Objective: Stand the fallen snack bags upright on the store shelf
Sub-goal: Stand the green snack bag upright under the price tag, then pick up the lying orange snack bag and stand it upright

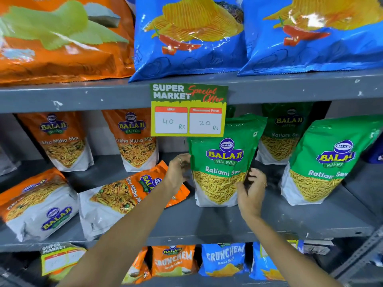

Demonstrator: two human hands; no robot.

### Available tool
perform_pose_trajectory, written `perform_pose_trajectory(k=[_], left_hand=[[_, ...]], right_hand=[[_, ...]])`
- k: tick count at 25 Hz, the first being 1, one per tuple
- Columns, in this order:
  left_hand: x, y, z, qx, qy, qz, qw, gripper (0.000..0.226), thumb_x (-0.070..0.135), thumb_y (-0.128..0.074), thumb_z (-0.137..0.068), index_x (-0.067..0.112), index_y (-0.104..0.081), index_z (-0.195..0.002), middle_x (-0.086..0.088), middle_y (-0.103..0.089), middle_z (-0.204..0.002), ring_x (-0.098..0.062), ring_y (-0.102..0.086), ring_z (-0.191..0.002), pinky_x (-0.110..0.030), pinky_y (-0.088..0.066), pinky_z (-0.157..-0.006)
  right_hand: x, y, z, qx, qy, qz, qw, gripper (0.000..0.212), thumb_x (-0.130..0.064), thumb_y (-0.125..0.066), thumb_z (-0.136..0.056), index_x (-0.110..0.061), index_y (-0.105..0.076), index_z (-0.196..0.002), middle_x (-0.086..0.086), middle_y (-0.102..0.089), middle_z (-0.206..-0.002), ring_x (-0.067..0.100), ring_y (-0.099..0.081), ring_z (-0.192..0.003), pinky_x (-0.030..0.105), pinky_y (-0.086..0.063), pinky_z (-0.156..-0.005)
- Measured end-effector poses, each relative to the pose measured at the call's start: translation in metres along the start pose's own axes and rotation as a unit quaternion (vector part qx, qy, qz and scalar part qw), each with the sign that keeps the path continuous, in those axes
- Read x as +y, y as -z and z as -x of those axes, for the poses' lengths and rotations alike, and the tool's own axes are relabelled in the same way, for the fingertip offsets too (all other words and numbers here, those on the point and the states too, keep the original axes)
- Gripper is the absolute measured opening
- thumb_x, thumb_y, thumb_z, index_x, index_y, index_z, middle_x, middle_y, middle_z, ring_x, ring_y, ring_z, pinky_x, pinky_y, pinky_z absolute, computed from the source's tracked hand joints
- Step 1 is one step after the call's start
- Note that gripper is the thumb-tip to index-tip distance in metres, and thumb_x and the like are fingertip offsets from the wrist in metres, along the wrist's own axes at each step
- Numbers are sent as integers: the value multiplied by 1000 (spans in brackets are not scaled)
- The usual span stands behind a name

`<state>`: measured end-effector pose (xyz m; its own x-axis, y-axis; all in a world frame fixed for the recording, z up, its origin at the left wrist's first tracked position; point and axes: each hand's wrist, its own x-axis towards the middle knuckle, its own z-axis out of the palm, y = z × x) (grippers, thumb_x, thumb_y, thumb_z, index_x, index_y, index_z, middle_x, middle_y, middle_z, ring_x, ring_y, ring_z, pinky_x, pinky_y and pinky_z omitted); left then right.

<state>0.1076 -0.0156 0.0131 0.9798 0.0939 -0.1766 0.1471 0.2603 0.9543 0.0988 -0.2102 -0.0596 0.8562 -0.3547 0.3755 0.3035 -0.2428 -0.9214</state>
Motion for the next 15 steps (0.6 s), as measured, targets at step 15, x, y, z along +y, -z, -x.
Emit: perform_pose_trajectory(k=[15], left_hand=[[35,258,2,70,-27,-563,823,24,22,-64,-82,5,-67,-99,-14,-67,-99,-33,-60,-107,-34,-45,-85]], right_hand=[[-58,-124,143,-138,-48,129,981,11,-14,-61,-84,-10,-54,-92,4,-60,-84,26,-59,-78,30,-41,-68]])
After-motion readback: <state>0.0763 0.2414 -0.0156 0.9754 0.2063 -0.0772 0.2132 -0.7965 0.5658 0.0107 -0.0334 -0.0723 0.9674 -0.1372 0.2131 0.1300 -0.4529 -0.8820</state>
